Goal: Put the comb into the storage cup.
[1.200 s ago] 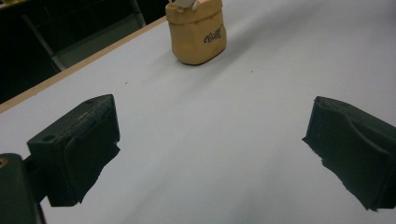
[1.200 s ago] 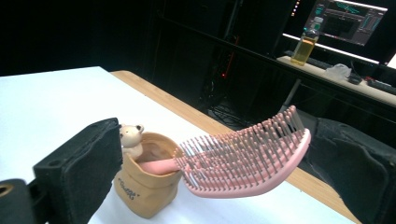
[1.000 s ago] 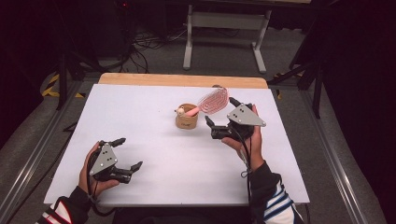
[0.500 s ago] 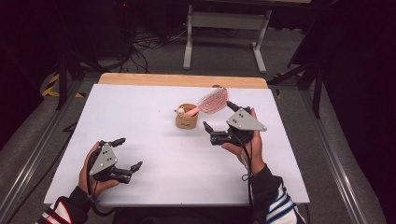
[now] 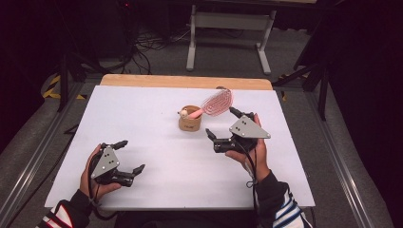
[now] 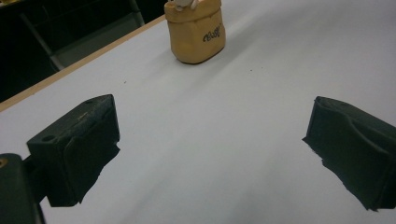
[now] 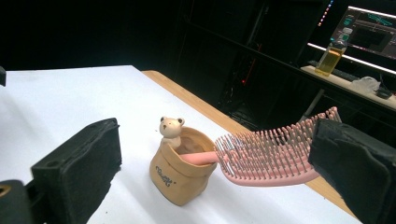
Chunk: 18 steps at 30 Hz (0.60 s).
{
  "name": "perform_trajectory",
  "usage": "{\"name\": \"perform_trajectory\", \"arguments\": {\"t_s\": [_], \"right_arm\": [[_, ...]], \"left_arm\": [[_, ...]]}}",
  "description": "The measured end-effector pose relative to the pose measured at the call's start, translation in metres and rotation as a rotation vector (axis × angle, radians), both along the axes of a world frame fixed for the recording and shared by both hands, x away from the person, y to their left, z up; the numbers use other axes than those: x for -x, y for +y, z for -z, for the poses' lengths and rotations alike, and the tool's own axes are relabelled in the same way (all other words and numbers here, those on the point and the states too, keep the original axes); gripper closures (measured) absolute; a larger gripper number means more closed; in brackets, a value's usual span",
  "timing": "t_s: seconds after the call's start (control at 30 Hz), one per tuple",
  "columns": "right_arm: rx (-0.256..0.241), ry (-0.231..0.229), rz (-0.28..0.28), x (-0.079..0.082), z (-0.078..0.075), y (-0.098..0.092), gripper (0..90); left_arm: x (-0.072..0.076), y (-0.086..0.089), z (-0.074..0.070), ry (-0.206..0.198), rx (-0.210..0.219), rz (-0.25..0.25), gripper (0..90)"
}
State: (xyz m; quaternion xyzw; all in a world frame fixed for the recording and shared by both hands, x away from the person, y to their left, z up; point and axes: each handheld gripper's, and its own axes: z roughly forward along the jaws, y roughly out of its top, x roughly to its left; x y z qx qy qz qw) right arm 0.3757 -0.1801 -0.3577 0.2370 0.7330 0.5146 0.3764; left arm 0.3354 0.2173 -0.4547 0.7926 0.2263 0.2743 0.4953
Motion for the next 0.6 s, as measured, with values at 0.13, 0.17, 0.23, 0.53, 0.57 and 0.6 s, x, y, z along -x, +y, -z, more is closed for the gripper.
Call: {"name": "perform_trajectory", "arguments": {"t_s": [0.13, 0.17, 0.23, 0.53, 0.57, 0.6], "right_arm": [[0.006, -0.004, -0.003, 0.0026, 0.0006, 0.0007, 3.4], [0.003, -0.004, -0.006, 0.0032, 0.0009, 0.0008, 3.4], [0.007, -0.003, -0.007, 0.0043, 0.0018, 0.0011, 3.4], [0.021, -0.005, -0.017, 0.0097, 0.0045, 0.002, 3.4], [0.024, -0.006, -0.017, 0.0103, 0.0048, 0.0022, 3.4], [0.026, -0.008, -0.017, 0.0108, 0.0052, 0.0023, 3.4]], "left_arm": [[-0.0004, 0.0001, 0.0, -0.001, -0.003, 0.0, 3.7], [-0.0004, 0.0002, 0.0001, 0.001, -0.002, 0.0, 3.7], [-0.0001, 0.0004, 0.0, 0.001, -0.003, 0.001, 3.7], [0.0, 0.0003, -0.0001, 0.0, -0.003, 0.002, 3.7], [0.0, 0.0002, 0.0, 0.0, -0.004, 0.002, 3.7], [0.0001, 0.0001, 0.0001, 0.001, -0.004, 0.003, 3.7]]}}
